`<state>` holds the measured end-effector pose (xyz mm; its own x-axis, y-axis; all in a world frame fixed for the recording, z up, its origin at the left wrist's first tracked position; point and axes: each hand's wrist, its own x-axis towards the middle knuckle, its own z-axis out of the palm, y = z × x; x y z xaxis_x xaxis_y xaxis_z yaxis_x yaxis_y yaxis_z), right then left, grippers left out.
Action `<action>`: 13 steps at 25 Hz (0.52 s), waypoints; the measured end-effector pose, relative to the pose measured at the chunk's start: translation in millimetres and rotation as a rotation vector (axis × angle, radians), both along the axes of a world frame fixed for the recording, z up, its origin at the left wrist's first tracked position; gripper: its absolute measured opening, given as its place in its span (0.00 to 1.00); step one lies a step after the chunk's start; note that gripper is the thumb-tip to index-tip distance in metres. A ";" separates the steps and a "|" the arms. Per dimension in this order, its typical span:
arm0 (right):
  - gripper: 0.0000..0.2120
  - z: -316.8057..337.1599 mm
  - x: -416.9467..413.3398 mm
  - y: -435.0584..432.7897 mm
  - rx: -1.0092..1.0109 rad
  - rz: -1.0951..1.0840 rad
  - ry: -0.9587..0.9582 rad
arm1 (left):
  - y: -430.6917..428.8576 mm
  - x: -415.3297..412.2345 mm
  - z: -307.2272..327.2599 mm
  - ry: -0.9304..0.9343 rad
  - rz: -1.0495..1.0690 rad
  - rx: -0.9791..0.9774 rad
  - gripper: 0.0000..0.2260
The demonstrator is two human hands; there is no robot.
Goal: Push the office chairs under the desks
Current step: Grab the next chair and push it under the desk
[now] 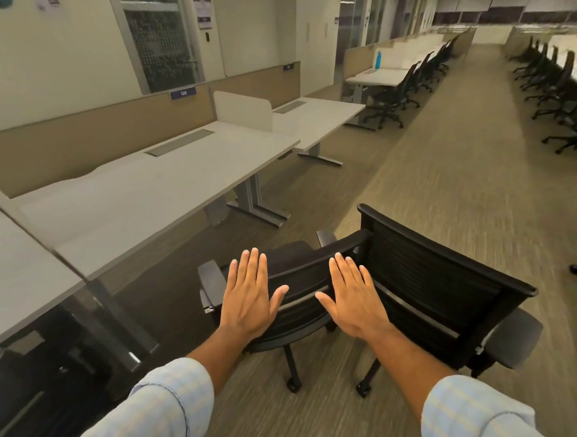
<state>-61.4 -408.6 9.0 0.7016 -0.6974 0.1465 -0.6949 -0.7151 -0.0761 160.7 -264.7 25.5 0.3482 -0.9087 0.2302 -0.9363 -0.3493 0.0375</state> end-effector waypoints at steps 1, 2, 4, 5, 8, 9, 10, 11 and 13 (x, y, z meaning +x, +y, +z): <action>0.43 3.4 3.2 -14.1 -0.001 0.005 0.001 | -11.9 6.6 1.8 0.008 0.011 0.005 0.42; 0.43 6.4 8.4 -29.1 0.004 0.006 0.006 | -23.2 13.5 1.6 0.023 0.020 0.019 0.42; 0.43 7.7 20.3 -57.0 -0.007 0.006 0.016 | -42.0 25.1 -5.2 0.048 0.025 0.056 0.43; 0.44 6.6 27.7 -71.1 -0.010 0.014 0.029 | -49.6 30.1 -10.4 0.065 0.023 0.092 0.44; 0.45 -2.5 46.7 -109.3 -0.002 0.055 0.086 | -62.4 44.7 -24.9 0.103 0.017 0.158 0.45; 0.45 -6.3 51.4 -119.6 -0.010 0.067 0.105 | -63.8 48.4 -28.3 0.094 0.011 0.140 0.44; 0.44 -9.1 57.4 -128.9 -0.011 0.073 0.106 | -64.9 51.9 -29.8 0.079 0.010 0.125 0.44; 0.43 -10.5 63.7 -135.1 -0.013 0.072 0.085 | -65.3 54.8 -29.0 0.060 0.017 0.118 0.44; 0.39 -15.2 79.0 -142.6 -0.047 0.063 0.019 | -67.5 62.7 -26.8 0.046 0.052 0.125 0.43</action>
<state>17.6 -551.2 -6.2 0.7468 -0.6443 0.1648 -0.6494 -0.7599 -0.0286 223.4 -332.1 -1.3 0.4030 -0.9098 0.0990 -0.9151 -0.4018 0.0326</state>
